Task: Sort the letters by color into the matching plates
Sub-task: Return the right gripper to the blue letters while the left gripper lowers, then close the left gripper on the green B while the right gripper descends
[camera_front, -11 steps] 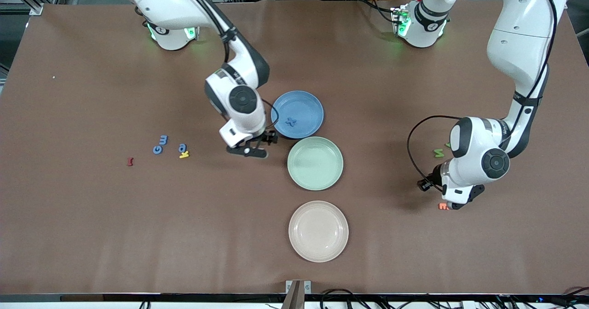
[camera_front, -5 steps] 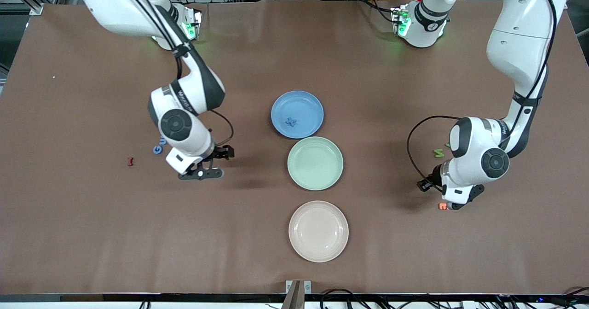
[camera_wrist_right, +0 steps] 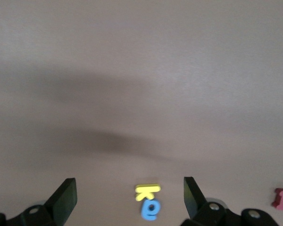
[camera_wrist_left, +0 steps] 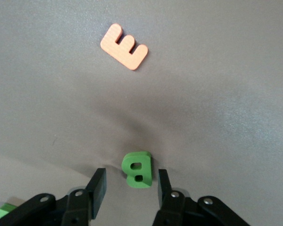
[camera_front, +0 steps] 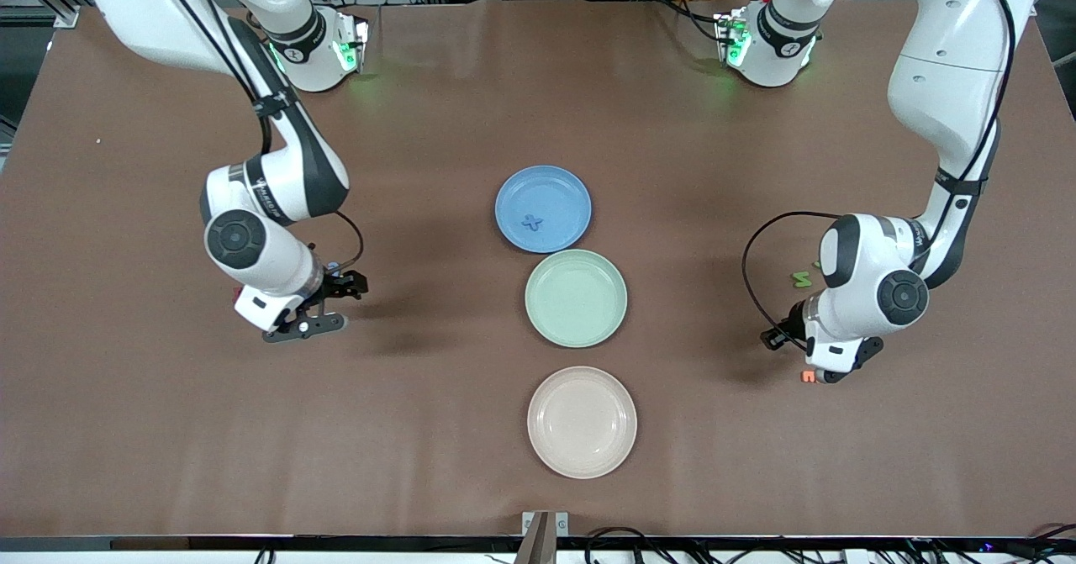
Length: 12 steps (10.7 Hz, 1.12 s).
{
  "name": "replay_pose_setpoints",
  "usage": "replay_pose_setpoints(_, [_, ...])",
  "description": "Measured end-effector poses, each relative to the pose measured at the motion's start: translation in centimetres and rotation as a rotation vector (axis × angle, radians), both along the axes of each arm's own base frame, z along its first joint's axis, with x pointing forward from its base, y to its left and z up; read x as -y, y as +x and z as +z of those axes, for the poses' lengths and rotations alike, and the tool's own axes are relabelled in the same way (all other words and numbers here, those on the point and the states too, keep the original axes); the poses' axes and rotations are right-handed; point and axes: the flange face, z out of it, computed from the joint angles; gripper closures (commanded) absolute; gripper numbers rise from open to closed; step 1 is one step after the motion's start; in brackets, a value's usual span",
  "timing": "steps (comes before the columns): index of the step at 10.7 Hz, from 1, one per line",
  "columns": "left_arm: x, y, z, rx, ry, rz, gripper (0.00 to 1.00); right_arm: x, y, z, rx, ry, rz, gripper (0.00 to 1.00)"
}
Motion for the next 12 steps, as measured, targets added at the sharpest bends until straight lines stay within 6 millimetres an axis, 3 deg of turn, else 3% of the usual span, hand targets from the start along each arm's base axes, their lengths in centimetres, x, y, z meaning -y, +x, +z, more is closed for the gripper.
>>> replay_pose_setpoints(1, [0.0,0.0,-0.1,0.004,-0.001,0.000,0.51,1.7,-0.5,-0.9,0.026,0.012,0.016,0.00])
replay_pose_setpoints(2, [0.1,0.0,-0.2,0.004,-0.001,0.000,0.60,3.2,-1.5,-2.2,0.045,0.022,0.026,0.00])
replay_pose_setpoints(4, [0.1,0.0,-0.3,0.007,-0.002,0.000,0.66,4.7,-3.3,-4.0,0.047,0.029,0.046,0.00])
replay_pose_setpoints(7, [0.1,0.1,-0.4,0.013,-0.003,0.000,0.67,4.5,-4.9,-4.7,0.054,0.037,0.065,0.00])
replay_pose_setpoints(10, [0.2,0.1,-0.4,0.014,-0.004,-0.001,0.77,5.0,-6.3,-6.0,0.043,0.028,0.077,0.00])
replay_pose_setpoints(12, [0.2,0.1,-0.4,0.015,-0.004,-0.001,0.78,5.0,-6.8,-6.4,0.041,0.027,0.082,0.00])
